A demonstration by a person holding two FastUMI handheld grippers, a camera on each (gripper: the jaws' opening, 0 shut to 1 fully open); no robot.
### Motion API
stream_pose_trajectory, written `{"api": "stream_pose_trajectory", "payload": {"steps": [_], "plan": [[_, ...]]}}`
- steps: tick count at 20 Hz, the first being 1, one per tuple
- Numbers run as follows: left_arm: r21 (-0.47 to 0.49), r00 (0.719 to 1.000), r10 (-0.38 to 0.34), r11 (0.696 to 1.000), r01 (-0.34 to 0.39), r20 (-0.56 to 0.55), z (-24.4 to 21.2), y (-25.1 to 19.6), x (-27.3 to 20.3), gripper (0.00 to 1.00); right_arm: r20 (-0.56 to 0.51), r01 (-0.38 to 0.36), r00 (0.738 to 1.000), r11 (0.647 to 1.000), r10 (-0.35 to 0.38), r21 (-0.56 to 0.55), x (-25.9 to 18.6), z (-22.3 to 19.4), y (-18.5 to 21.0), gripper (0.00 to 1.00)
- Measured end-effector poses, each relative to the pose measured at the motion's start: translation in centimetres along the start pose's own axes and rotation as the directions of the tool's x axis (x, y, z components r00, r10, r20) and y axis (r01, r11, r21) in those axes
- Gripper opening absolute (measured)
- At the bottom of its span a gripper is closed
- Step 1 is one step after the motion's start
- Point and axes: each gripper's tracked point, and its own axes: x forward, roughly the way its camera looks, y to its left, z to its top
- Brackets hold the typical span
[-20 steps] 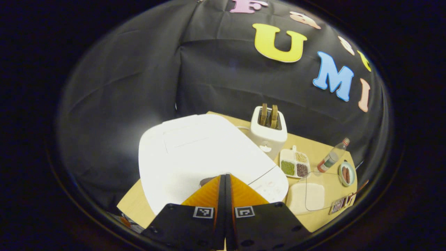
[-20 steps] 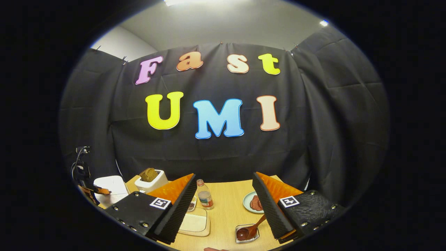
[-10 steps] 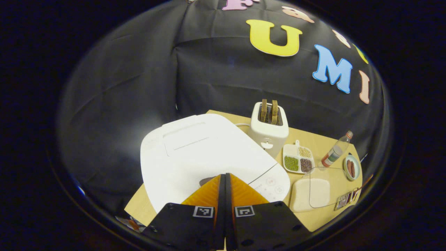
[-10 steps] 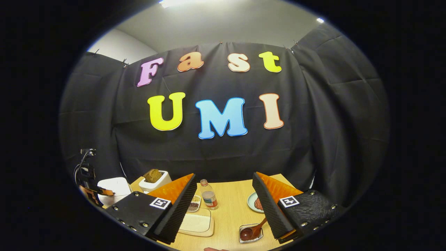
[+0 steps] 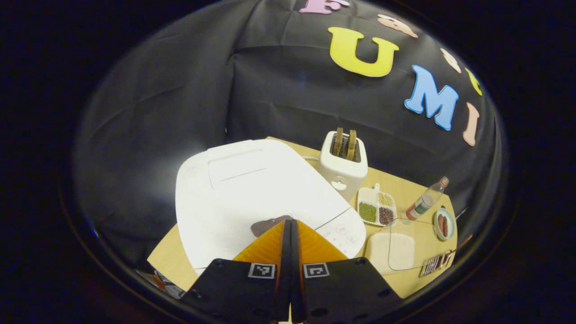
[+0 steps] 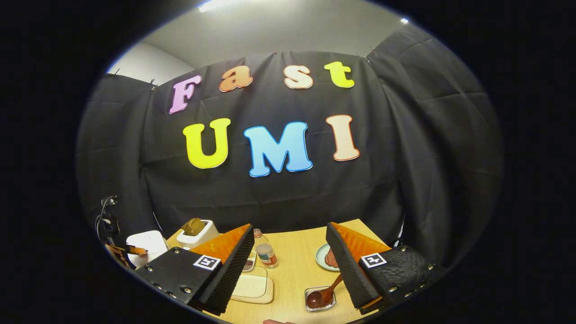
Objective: Close the left gripper, press the button to open the rice cooker; take a wooden spoon from the chopstick holder with the right hand, scoop a spoonful of rice and pour it into the rice cooker, then put the wooden spoon back into the chopstick holder.
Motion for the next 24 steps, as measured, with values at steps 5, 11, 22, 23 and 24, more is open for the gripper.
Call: {"api": "stream_pose_trajectory", "payload": {"steps": [5, 11, 22, 23, 24], "plan": [[-0.005, 0.999, 0.010, 1.000, -0.011, -0.052, -0.4, 0.1, 0.6, 0.08, 0.008, -0.022, 1.000, 1.000, 0.022, 0.006, -0.7, -0.1, 0.5, 0.98], [-0.002, 0.999, 0.028, 1.000, -0.028, -0.031, -0.2, 0.6, 0.2, 0.08, 0.014, 0.002, 1.000, 1.000, -0.003, 0.014, -1.3, 0.1, -1.1, 0.98], [0.012, 0.983, 0.053, 0.998, -0.056, 0.176, 6.7, 1.1, -3.3, 0.09, 0.020, -0.011, 1.000, 1.000, 0.011, 0.005, -1.6, 0.6, -0.9, 0.98], [0.011, 0.964, 0.052, 0.998, -0.057, 0.259, 8.8, 0.9, -4.7, 0.17, 0.022, -0.008, 1.000, 1.000, 0.008, 0.005, -1.6, 0.6, -1.1, 0.98], [0.019, 0.944, 0.028, 0.999, -0.036, 0.329, 10.8, 0.0, -6.5, 0.28, 0.022, -0.006, 1.000, 1.000, 0.006, 0.005, -1.6, 0.5, -1.1, 0.98]]}}
